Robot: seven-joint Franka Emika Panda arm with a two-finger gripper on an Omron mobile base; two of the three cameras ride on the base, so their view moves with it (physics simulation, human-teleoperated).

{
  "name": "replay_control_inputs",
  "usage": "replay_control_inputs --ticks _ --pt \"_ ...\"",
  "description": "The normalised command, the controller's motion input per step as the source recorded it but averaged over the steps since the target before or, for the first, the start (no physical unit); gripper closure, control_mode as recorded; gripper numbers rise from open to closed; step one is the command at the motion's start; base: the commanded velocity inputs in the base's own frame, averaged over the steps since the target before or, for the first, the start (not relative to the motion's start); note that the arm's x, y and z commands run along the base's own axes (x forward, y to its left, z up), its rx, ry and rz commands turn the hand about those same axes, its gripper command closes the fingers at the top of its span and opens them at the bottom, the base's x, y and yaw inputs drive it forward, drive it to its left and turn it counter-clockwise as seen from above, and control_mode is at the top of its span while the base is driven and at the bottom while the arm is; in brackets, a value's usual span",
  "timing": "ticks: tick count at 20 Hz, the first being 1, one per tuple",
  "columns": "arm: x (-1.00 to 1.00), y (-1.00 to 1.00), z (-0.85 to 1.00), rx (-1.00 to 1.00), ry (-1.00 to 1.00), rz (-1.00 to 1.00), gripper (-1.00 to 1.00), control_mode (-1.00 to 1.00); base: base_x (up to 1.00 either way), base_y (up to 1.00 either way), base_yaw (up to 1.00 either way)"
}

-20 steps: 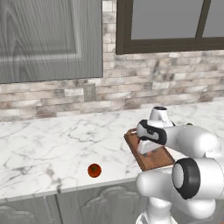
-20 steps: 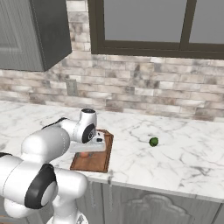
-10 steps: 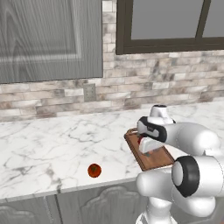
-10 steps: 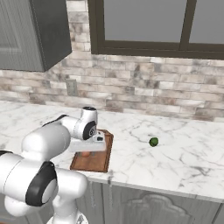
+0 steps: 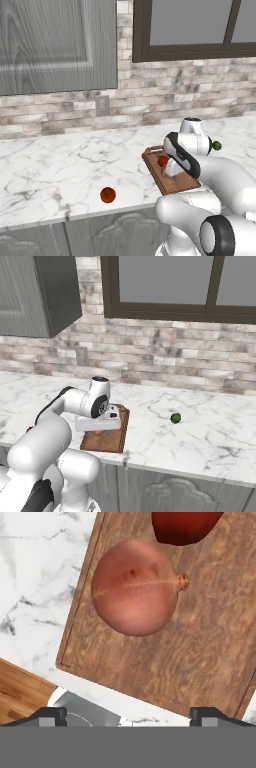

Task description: Place the avocado, onion, tomato, and bell pepper on the cutting board.

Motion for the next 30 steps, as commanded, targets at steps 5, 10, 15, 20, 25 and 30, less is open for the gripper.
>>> replay_control_inputs --ticks 5,10,15,20,25,30 --pt "-0.61 0.23 0.84 0.0 -0.05 0.1 -1.0 -1.0 0.0 0.0 0.0" --pt "-0.81 0.59 0.68 -0.02 -0.02 0.14 -1.0 -1.0 0.0 0.0 0.0" --pt "-0.62 0.88 0.52 -0.02 -0.03 0.04 -1.0 -1.0 0.0 0.0 0.0" --pt "-0.46 0.71 0.61 0.1 -0.12 0.0 -1.0 -1.0 0.0 0.0 0.0" --pt "-0.1 0.88 0.7 0.06 -0.14 0.0 -1.0 -1.0 0.0 0.0 0.0" --pt "0.0 0.69 0.28 0.01 -0.05 0.0 -1.0 -1.0 0.0 0.0 0.0"
